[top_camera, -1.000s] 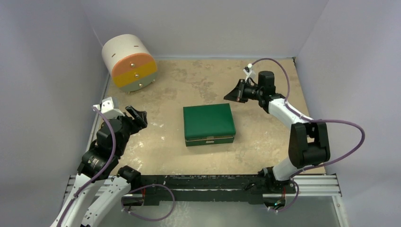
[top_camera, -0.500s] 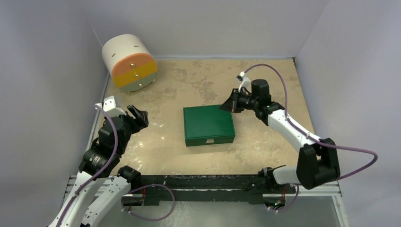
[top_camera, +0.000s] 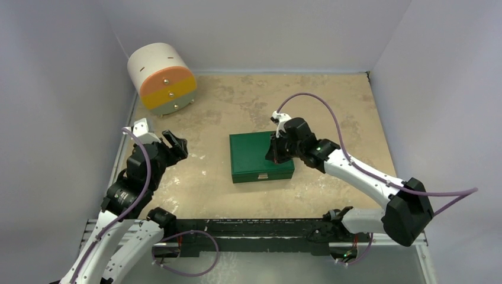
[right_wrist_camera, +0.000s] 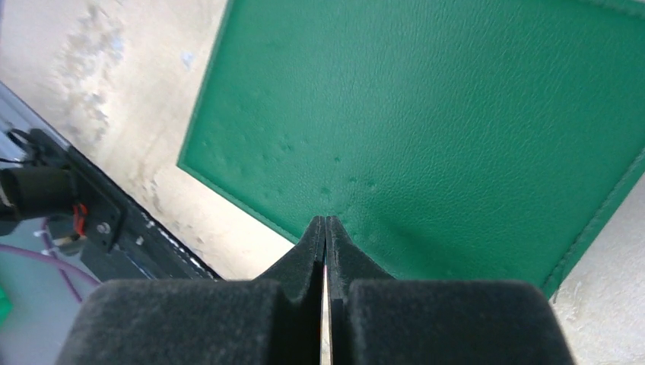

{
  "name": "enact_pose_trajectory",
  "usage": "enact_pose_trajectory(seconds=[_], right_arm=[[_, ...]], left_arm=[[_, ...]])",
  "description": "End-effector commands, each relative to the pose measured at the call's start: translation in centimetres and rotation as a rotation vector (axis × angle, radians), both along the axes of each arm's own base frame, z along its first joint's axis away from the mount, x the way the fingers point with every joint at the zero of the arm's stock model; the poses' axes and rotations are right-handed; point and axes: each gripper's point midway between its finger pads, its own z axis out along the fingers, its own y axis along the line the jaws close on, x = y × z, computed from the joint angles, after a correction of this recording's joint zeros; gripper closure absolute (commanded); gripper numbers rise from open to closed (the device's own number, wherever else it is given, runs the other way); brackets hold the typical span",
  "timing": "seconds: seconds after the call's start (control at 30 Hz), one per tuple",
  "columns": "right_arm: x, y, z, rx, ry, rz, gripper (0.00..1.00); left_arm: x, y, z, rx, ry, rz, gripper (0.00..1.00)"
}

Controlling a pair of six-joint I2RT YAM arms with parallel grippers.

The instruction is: Organize the mixed jewelry

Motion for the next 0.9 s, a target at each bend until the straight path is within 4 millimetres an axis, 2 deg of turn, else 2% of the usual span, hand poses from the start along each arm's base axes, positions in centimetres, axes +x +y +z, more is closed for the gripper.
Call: enact_pose_trajectory(seconds=[0.0, 0.37, 0.47, 0.77, 0.87], right_arm=[[0.0, -0.3, -0.9, -0.122, -0.028, -0.027, 1.00], [-1.6, 1.5, -2.8, -0.223, -0.021, 0.016, 1.00], [-1.8, 1.4, -3.6, -0.257, -0.012, 0.011, 1.00], [-3.3, -0.6, -7.3, -0.394, 0.046, -0.033, 1.00], [-3.6, -0.7, -7.8, -0.406, 0.057, -0.041, 1.00]], left_arm=[[0.6, -0.2, 1.0, -0.006, -0.040, -0.006, 0.33], [0.6, -0.1, 1.1, -0.007, -0.043, -0.006, 0.33], [0.5, -0.1, 1.2, -0.010, -0.047, -0.007, 0.33], [0.3, 0.0, 1.4, -0.017, -0.060, -0.007, 0.33], [0.3, -0.1, 1.4, -0.014, -0.058, -0.009, 0.33]])
